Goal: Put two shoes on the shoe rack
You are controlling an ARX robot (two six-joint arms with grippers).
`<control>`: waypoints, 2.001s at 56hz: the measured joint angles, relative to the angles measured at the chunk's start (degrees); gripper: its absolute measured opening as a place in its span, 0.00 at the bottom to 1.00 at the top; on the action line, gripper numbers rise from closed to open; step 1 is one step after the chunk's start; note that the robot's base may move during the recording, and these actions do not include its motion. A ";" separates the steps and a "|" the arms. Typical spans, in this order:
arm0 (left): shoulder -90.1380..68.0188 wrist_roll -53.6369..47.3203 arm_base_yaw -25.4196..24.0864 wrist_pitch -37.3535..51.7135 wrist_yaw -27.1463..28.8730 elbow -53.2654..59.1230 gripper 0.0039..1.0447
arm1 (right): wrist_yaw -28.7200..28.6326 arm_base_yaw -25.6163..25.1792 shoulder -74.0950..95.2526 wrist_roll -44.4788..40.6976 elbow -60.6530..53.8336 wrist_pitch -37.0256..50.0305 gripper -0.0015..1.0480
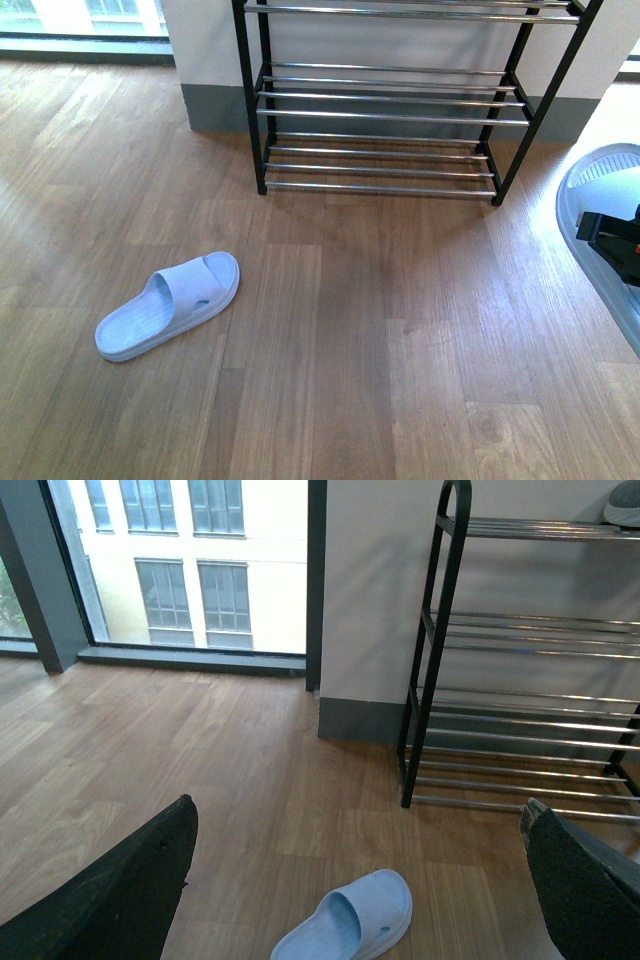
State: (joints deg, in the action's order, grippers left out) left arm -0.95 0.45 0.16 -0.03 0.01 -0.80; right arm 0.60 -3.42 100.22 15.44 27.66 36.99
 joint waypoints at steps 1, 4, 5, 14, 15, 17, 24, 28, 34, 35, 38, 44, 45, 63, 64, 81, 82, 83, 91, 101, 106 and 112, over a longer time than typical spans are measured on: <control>0.00 -0.02 0.00 0.00 0.00 0.00 0.91 | 0.00 0.00 0.00 0.00 0.00 0.00 0.02; 0.00 -0.02 0.00 0.00 0.02 0.00 0.91 | 0.00 0.00 0.00 -0.02 0.00 0.00 0.02; 0.00 -0.02 0.00 0.00 0.00 0.00 0.91 | 0.00 0.00 0.00 0.00 0.00 0.00 0.02; 0.00 -0.02 0.00 0.00 -0.02 0.00 0.91 | -0.20 0.28 -0.11 -0.02 -0.11 0.02 0.02; 0.00 -0.02 0.00 0.00 -0.02 0.00 0.91 | -0.17 0.20 -0.11 -0.02 -0.11 0.02 0.02; 0.00 -0.02 0.00 0.00 -0.02 0.00 0.91 | 0.02 0.07 -0.09 -0.02 -0.11 0.02 0.02; 0.00 -0.02 0.00 0.00 0.00 0.00 0.91 | -0.17 0.02 -0.20 -0.02 -0.11 0.02 0.02; 0.00 -0.02 0.00 0.00 -0.02 0.00 0.91 | -0.15 0.02 -0.20 -0.02 -0.11 0.02 0.02; 0.00 -0.02 0.00 0.00 -0.02 0.00 0.91 | 0.02 0.00 -0.20 -0.02 -0.11 0.02 0.02; 0.00 0.00 0.00 0.00 -0.02 0.00 0.91 | 0.02 0.02 -0.20 -0.04 -0.11 0.02 0.02; 0.00 -0.02 0.00 0.00 -0.02 0.00 0.91 | -0.11 0.02 -0.20 -0.02 -0.11 0.02 0.02; 0.00 -0.02 0.00 0.00 0.00 0.00 0.91 | -0.15 0.07 -0.20 -0.04 -0.11 0.02 0.02; 0.00 -0.02 0.00 0.00 0.00 0.00 0.91 | -0.15 0.07 -0.22 -0.02 -0.09 0.04 0.02; 0.00 -0.02 0.00 0.00 -0.02 0.00 0.91 | -0.15 0.04 -0.20 -0.02 0.00 0.04 0.02; 0.00 -0.02 0.00 0.00 -0.02 0.00 0.91 | -0.15 0.04 -0.20 -0.02 0.00 0.07 0.02; -31.04 8.57 -0.37 3.32 9.53 -3.17 0.91 | -0.15 0.04 -0.20 -0.02 -0.02 0.07 0.02; -35.50 8.22 -0.96 6.86 8.09 -3.13 0.91 | -0.15 0.04 -0.20 -0.02 -0.02 0.07 0.02; -39.89 7.80 -1.36 10.34 6.93 -3.13 0.91 | -0.15 0.04 -0.20 -0.02 -0.02 0.07 0.02; -74.34 3.67 -2.82 36.81 0.68 -5.27 0.91 | -0.15 0.04 -0.20 -0.02 -0.02 0.07 0.02; -108.32 -2.05 -1.60 52.98 -3.61 -13.57 0.91 | -0.15 0.04 -0.20 -0.04 0.00 0.07 0.02; -122.11 -4.66 -1.20 53.70 -6.03 -18.62 0.91 | -0.17 0.04 -0.20 -0.04 0.00 0.07 0.02; -133.04 -7.39 -0.74 52.74 -8.02 -23.58 0.91 | -0.15 0.04 -0.20 -0.04 0.00 0.07 0.02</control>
State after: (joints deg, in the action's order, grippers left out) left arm -133.99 -6.94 -0.58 52.71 -8.01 -24.38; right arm 0.45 -3.38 100.03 15.40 27.66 37.06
